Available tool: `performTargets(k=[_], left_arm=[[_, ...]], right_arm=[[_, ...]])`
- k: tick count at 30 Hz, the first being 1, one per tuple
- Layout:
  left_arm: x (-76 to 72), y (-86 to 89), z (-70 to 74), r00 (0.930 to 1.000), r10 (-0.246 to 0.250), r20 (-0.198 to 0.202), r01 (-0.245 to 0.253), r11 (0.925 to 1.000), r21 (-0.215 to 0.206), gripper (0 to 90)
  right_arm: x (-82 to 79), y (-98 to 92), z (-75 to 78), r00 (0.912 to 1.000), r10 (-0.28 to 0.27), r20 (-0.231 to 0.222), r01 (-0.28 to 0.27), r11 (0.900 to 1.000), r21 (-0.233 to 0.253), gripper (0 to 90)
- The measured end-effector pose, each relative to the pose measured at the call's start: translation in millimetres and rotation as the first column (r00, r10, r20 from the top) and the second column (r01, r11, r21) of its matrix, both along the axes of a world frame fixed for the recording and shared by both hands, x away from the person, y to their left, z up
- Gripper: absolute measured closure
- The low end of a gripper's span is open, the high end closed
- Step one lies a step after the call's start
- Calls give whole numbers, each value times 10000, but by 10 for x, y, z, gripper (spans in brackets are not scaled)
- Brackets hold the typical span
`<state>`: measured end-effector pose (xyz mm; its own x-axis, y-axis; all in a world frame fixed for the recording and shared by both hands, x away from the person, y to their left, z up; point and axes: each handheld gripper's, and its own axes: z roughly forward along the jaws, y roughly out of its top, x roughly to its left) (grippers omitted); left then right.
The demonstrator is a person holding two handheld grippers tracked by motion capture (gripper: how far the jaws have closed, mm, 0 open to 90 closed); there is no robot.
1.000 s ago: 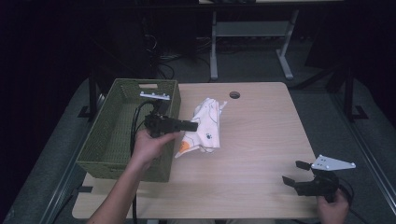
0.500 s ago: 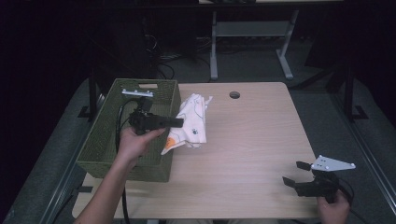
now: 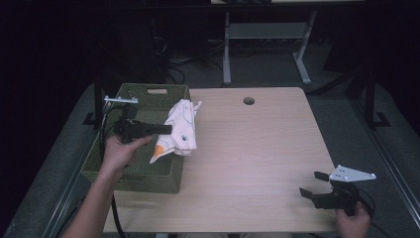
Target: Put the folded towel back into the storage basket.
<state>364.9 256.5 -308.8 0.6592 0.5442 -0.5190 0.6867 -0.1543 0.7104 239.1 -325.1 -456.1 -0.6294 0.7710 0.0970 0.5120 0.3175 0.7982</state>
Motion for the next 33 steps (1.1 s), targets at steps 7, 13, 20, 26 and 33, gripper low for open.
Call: performTargets(k=[7,13,20,26,33], left_arm=[[34,173,-16,9998,191,-90,-191,9998,43,809],[80,280,-52,9996,167,-235,-165,9998,121,810],[158,401,-82,9994,20,-333,-14,9998,194,809],[203,468,-93,9991,-5,-428,21,9993,377,809],[262,554,-178,9984,7,-571,39,9967,808,805]], right_arm=[[6,14,-18,9999,-107,-57,107,9999,-89,137],[4,3,-38,9995,-289,-105,289,9996,-73,137],[-31,-1,-59,9986,-505,-182,504,9987,-51,137],[-54,8,-77,9979,-617,-219,615,9981,-104,137],[-52,18,-110,9964,-754,-396,750,9971,-132,137]])
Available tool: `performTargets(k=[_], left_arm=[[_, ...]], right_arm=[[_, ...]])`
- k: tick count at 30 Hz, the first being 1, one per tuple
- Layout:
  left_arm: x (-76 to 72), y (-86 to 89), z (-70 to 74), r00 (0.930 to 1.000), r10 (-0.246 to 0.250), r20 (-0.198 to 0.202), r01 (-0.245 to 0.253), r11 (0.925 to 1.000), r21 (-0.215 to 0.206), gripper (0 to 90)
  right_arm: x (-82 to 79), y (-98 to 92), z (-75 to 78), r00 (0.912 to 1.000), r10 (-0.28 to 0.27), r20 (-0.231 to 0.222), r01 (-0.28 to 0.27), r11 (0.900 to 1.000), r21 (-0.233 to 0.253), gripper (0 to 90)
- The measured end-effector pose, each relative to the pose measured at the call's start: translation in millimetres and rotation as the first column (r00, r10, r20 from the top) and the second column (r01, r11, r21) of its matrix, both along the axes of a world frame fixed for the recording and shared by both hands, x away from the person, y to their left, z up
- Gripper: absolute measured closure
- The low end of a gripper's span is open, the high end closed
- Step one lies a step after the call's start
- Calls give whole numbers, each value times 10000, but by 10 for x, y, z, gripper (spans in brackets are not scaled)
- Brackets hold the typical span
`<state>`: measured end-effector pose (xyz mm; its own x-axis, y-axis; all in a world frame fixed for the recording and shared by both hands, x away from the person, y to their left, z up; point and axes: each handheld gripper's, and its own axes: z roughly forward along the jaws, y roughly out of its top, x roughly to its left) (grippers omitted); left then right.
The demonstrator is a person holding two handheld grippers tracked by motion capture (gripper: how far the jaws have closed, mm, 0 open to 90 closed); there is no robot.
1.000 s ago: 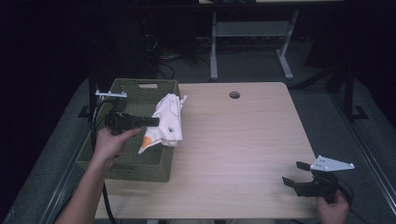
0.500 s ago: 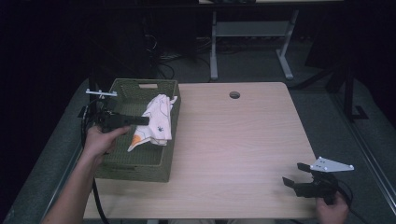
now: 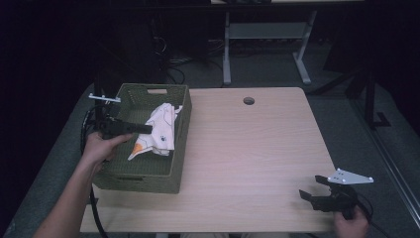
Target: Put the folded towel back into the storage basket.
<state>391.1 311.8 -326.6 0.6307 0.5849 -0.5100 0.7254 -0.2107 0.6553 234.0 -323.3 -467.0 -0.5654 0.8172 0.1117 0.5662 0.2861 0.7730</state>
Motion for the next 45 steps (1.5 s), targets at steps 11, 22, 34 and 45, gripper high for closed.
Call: performTargets(k=[11,22,34,45], left_arm=[[71,99,-90,10000,-37,0,37,9930,1181,806],[156,-133,-210,9983,-80,573,-199,8824,4701,527],[104,-213,-188,9987,-127,491,-119,8817,4717,525],[36,-253,-184,9985,-2,554,-228,9095,4151,511]], right_arm=[[26,-1,-5,10000,-46,58,46,10000,-26,137],[59,-3,6,9999,-48,119,48,10000,-10,137],[52,18,48,9995,123,300,-124,9999,38,137],[49,37,53,9994,213,274,-212,9998,-44,137]])
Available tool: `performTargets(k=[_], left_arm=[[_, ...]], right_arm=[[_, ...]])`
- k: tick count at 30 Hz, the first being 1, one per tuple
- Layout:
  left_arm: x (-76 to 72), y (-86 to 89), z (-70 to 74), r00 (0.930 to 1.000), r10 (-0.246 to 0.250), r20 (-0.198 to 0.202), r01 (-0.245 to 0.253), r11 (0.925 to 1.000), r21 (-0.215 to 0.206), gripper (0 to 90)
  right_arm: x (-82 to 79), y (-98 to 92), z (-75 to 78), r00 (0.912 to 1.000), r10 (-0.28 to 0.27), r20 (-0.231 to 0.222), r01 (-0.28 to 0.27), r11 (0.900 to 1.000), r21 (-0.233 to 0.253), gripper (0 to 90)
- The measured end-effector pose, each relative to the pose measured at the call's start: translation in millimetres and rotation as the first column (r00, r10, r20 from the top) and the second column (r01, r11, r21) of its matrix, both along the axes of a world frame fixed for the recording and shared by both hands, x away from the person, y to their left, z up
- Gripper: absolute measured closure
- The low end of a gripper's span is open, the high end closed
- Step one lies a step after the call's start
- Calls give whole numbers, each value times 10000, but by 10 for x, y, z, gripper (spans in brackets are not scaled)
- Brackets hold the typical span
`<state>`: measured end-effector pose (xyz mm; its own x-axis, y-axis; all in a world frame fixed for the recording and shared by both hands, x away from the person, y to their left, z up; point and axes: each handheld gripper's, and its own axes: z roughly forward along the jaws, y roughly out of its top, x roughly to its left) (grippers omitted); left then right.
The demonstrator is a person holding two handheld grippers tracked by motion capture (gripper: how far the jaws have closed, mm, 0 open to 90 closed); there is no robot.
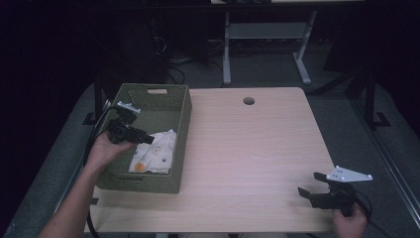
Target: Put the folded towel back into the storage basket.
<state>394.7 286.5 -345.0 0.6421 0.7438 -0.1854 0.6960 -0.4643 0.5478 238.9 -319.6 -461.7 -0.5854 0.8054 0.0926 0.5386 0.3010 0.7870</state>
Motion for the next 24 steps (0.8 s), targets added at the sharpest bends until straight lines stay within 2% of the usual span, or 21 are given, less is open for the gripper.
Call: performTargets(k=[1,7,11,16,18,21,24], left_arm=[[-4,8,-15,10000,97,-17,-97,9998,-195,511],[-23,23,-61,9992,407,-16,-407,9971,-638,503],[-32,37,-98,9990,451,-51,-454,9968,-661,483],[-49,58,-138,9975,704,-63,-706,9915,-1092,465],[-63,65,-138,9971,763,-50,-764,9898,-1201,455],[-94,47,-106,9971,765,56,-746,9838,-1631,453],[-115,-3,-66,9977,656,192,-617,9851,-1606,446]], right_arm=[[-3,5,-1,10000,3,-7,-3,10000,-25,137],[-17,-1,10,10000,43,7,-43,10000,40,137],[-9,9,2,10000,45,10,-45,10000,-32,137],[-16,22,3,10000,44,-15,-45,10000,-71,137],[-20,23,6,10000,44,0,-44,10000,-47,137],[-24,26,7,10000,69,3,-69,10000,-49,137],[-22,29,6,10000,81,12,-81,9999,-82,137]])
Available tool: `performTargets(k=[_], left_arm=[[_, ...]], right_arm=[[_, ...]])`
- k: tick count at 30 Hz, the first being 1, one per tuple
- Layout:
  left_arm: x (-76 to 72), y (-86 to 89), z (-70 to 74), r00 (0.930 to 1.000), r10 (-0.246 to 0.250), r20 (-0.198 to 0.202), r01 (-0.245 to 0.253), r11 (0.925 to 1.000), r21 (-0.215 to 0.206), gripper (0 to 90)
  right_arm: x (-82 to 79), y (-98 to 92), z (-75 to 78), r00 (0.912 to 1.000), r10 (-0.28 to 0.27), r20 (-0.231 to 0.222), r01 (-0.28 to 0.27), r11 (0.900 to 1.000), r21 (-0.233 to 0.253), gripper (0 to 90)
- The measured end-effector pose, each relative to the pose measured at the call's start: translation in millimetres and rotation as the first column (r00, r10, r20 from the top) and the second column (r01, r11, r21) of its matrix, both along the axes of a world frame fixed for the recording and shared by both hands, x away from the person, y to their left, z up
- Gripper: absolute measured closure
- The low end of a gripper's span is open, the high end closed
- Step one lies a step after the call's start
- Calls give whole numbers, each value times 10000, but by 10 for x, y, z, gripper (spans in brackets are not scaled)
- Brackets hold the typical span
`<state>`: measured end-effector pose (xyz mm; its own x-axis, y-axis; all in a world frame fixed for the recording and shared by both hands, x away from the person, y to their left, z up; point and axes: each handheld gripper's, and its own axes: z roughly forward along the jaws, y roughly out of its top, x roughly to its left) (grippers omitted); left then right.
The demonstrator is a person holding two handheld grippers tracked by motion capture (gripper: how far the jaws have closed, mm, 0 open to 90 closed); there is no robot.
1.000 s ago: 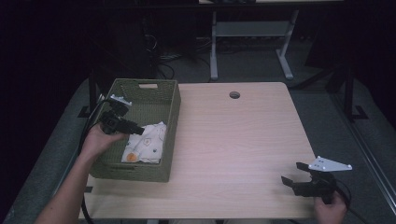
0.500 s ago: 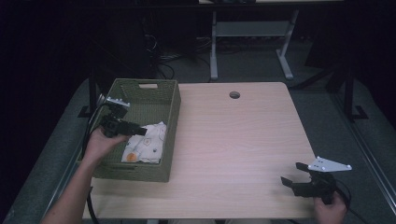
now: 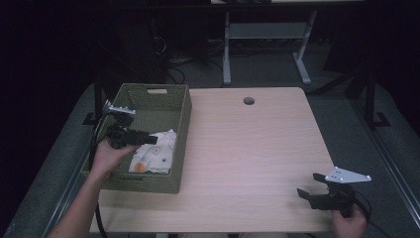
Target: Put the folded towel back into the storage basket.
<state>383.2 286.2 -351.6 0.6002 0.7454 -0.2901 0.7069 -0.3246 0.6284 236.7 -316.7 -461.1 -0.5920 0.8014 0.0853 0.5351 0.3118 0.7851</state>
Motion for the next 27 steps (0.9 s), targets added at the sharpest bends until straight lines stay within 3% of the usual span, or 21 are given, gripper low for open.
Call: performTargets(k=[11,21,27], left_arm=[[-24,-113,108,9994,-150,312,163,9990,-425,427],[-23,-125,107,9996,-37,274,51,9987,-510,418],[-51,-216,134,9991,-240,359,265,9972,-705,417]], right_arm=[[-7,6,-2,10000,-16,-11,16,10000,24,137],[-21,15,12,10000,50,56,-50,10000,43,137],[-24,14,20,9999,102,102,-103,9999,56,137]])
